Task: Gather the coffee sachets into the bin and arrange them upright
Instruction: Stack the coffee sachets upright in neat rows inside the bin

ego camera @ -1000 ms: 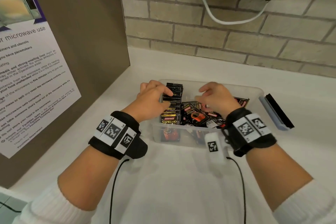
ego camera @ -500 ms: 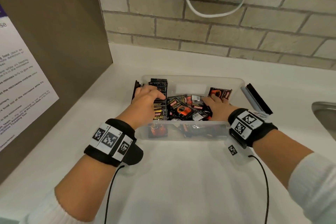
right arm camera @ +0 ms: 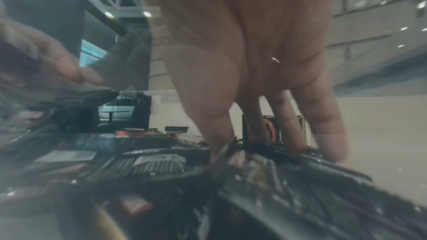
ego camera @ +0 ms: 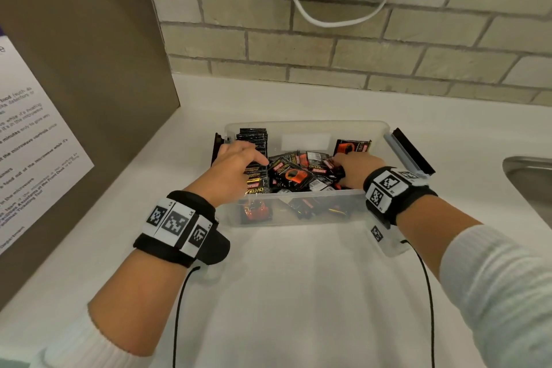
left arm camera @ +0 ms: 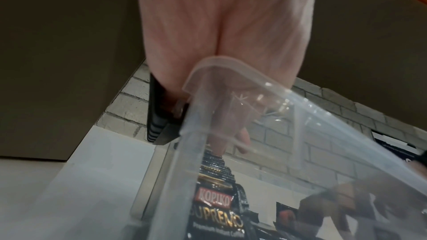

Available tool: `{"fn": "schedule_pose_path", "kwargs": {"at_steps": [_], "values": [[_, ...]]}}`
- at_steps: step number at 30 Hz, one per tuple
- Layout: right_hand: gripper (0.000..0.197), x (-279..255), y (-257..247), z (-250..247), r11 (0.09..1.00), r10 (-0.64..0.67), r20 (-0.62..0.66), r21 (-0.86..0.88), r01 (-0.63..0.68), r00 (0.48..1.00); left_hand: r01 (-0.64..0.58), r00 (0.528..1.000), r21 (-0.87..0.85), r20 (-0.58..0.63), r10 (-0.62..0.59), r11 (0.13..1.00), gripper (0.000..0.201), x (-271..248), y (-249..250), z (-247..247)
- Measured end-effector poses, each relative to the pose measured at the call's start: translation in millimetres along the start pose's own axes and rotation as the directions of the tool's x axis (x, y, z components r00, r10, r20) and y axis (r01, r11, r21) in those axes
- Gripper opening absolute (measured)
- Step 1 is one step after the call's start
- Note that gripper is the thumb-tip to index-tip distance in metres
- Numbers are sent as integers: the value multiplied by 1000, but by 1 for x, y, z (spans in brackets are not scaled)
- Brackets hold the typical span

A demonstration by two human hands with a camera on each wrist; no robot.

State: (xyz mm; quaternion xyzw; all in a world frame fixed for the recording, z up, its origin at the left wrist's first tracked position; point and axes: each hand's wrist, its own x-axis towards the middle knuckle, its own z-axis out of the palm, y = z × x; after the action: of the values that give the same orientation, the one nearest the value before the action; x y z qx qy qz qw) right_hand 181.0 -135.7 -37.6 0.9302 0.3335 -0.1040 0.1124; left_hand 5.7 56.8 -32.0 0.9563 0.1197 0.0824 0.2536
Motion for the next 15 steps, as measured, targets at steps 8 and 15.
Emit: {"fn": "schedule_pose_path", "kwargs": {"at_steps": [8, 15], "values": [[54, -11, 1, 4, 995, -2, -9, 97, 3, 1000, -24, 1000, 29, 6, 24, 999, 55, -5, 2, 0], [71, -13, -3, -1, 999, 17, 134, 46, -24, 991, -24, 999, -8, 43, 24, 1000, 54, -5, 1, -3]]}}
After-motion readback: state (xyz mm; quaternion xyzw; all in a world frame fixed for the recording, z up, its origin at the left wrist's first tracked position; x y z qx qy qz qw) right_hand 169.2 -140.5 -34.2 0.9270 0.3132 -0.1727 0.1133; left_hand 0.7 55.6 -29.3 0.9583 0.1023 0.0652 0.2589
